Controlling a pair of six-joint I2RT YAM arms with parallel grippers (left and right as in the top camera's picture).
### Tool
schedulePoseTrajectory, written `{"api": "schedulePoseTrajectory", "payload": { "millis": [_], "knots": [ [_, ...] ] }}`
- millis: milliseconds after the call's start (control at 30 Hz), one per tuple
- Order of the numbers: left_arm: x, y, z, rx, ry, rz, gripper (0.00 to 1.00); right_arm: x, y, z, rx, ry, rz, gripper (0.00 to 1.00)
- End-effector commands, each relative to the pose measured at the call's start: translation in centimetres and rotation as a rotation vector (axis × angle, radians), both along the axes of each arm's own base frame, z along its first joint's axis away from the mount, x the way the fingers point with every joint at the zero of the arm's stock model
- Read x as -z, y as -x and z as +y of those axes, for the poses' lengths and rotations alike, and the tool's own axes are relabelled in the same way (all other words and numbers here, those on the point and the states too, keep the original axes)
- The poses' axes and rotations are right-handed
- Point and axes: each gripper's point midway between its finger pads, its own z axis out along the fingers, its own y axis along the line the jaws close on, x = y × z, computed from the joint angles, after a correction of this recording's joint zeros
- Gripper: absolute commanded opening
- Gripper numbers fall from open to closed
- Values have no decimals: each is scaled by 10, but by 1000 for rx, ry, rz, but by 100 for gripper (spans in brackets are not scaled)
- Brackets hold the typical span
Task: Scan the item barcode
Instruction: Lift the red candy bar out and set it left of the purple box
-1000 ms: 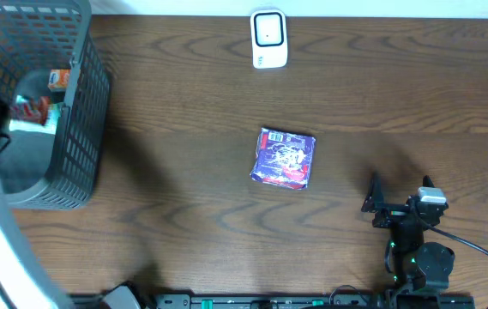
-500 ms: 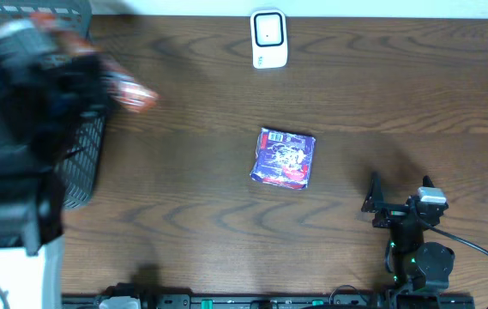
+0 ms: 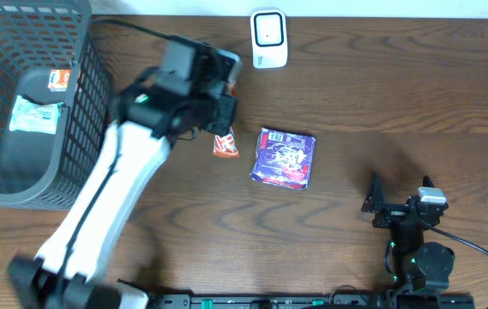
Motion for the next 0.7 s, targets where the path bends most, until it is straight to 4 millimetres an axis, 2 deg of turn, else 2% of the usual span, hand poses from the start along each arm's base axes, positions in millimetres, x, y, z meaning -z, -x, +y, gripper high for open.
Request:
{"api": "schedulePoseTrajectory", "payload": {
  "millis": [0,33,167,300,433,600,633,667],
  "knots": [
    [42,-6,2,24,-108,75,8,0,0,2,-8,9,0,99],
    [58,-7,1,29,-125,116,8,0,0,2,-8,9,0,99],
    [103,-4,-2,26,-171,240,7,0,0,2,-8,9,0,99],
    [136,5,-1,-51,-193,369,8,0,0,2,-8,9,0,99],
    [152,8,0,-124,-196,436,7,0,0,2,-8,9,0,99],
    [152,11,-5,-118,-175,453,8,0,0,2,-8,9,0,99],
    [151,14,-9,-107,-150,471,9,0,0,2,-8,9,0,99],
    [150,17,-15,-94,-121,491,15,0,0,2,-8,9,0,99]
  ]
}}
